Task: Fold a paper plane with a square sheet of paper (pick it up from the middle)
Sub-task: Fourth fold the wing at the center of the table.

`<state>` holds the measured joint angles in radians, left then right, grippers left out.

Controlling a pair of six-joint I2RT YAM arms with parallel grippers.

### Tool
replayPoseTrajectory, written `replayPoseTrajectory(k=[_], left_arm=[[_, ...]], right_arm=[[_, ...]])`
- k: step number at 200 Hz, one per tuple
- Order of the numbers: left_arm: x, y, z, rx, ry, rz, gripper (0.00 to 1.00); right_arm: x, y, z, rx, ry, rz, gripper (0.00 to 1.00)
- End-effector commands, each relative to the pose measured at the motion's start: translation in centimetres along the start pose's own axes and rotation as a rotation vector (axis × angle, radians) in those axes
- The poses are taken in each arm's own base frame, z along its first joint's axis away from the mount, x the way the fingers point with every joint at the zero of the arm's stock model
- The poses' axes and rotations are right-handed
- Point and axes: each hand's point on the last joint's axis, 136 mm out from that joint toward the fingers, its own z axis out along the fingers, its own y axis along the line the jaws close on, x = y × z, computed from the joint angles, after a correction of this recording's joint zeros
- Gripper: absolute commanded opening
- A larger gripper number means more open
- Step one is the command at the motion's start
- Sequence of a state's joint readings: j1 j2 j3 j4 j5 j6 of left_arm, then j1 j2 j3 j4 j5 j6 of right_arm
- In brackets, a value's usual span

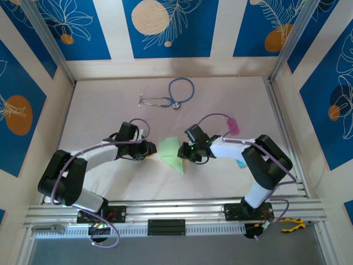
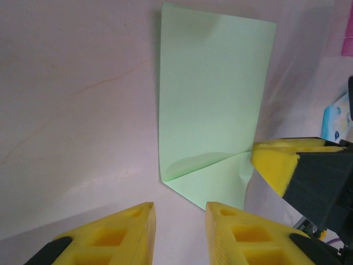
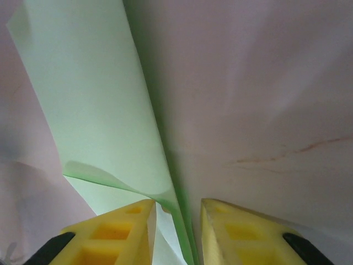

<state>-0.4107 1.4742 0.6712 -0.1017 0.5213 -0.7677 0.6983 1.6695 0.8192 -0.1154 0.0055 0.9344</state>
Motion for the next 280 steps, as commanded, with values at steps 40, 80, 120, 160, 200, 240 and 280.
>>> replayPoseTrajectory(k=[40, 80, 120, 160, 200, 240, 280], left_arm=[[-0.6, -0.8, 0.2, 0.037, 0.022, -0.006, 0.31], [-0.8, -0.8, 0.5, 0.029, 0.033, -0.005, 0.31], [-1.2, -1.1, 0.6, 0.040, 0.026, -0.013, 0.32], [-1.5, -1.0, 0.9, 0.048, 0.035, -0.023, 0.37], [-1.7, -0.9, 1.5, 0.067, 0.055, -0.054, 0.38], [-1.8, -0.8, 2.0, 0.072, 0.064, -0.072, 0.39], [-1.8, -0.7, 2.2, 0.069, 0.070, -0.082, 0.39]], right_arm=[[0.0, 1.3, -0.3, -0.035, 0.014, -0.022, 0.16], [0.6, 1.0, -0.6, -0.042, 0.028, -0.030, 0.11], [0.9, 1.4, -0.9, -0.084, 0.023, -0.046, 0.04], [1.0, 3.1, -1.7, -0.193, 0.017, -0.078, 0.03], [1.0, 3.7, -2.6, -0.274, 0.000, -0.081, 0.03], [1.1, 3.2, -3.1, -0.308, -0.012, -0.062, 0.03], [1.0, 3.1, -3.8, -0.351, -0.026, -0.049, 0.03]])
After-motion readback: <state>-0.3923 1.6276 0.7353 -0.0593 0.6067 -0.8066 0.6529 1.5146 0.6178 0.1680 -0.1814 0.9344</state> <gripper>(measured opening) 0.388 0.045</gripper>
